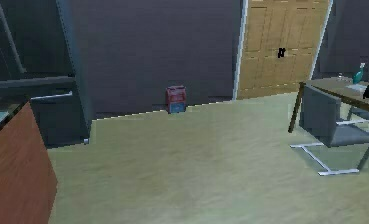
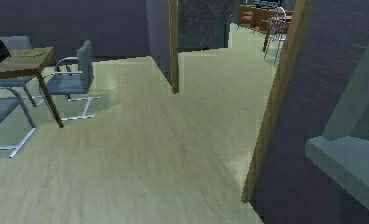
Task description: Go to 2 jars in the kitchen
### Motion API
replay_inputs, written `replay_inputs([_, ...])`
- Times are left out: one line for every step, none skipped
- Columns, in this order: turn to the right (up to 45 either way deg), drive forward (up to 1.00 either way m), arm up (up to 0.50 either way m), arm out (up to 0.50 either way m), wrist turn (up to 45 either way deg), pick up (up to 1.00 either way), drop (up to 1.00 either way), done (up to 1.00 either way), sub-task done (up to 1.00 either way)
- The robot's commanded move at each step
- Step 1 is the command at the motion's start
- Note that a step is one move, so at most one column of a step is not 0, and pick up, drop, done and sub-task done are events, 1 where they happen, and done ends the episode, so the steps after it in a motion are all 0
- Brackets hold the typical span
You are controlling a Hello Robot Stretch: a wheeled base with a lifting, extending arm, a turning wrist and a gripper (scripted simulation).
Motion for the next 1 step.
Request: replay_inputs([-12.0, 0.00, 0.00, 0.00, 0.0, 0.00, 0.00, 0.00, 0.00])
